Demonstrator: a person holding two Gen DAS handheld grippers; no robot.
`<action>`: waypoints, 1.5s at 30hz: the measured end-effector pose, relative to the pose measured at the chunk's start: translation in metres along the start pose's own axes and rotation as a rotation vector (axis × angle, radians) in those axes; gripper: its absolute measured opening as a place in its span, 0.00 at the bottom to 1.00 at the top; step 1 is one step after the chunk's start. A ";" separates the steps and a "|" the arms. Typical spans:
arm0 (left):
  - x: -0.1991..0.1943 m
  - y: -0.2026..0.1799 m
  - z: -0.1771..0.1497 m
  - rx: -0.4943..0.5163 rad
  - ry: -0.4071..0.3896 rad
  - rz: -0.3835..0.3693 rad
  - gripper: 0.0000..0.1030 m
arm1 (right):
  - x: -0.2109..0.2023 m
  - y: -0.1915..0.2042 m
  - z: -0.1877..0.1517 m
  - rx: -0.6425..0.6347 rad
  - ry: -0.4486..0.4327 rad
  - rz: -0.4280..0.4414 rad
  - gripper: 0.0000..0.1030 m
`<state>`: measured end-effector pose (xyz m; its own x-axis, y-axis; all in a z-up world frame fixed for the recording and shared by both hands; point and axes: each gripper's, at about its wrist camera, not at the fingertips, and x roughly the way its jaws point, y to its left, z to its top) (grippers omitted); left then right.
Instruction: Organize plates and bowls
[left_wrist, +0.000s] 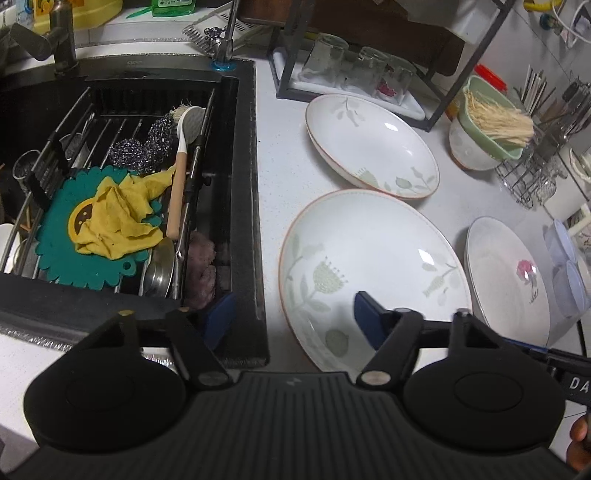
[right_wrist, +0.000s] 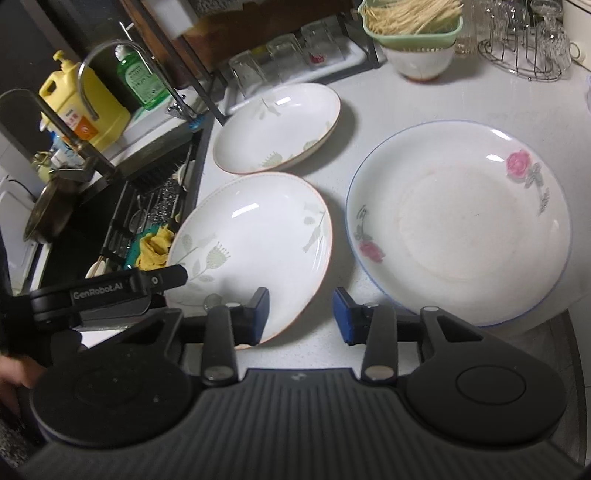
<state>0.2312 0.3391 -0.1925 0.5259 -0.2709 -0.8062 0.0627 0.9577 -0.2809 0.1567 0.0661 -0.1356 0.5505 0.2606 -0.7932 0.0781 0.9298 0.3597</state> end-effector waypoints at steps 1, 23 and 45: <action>0.003 0.004 0.001 -0.005 0.000 -0.007 0.60 | 0.004 0.003 0.000 -0.003 0.003 -0.005 0.39; 0.056 0.005 0.036 0.106 0.044 -0.142 0.32 | 0.047 -0.002 0.011 0.051 -0.064 -0.111 0.16; 0.055 0.039 0.054 -0.044 0.192 -0.326 0.32 | 0.046 0.003 0.029 0.138 -0.016 -0.099 0.16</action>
<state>0.3085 0.3664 -0.2199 0.3153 -0.5781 -0.7526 0.1618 0.8142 -0.5576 0.2064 0.0735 -0.1563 0.5477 0.1643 -0.8204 0.2455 0.9058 0.3454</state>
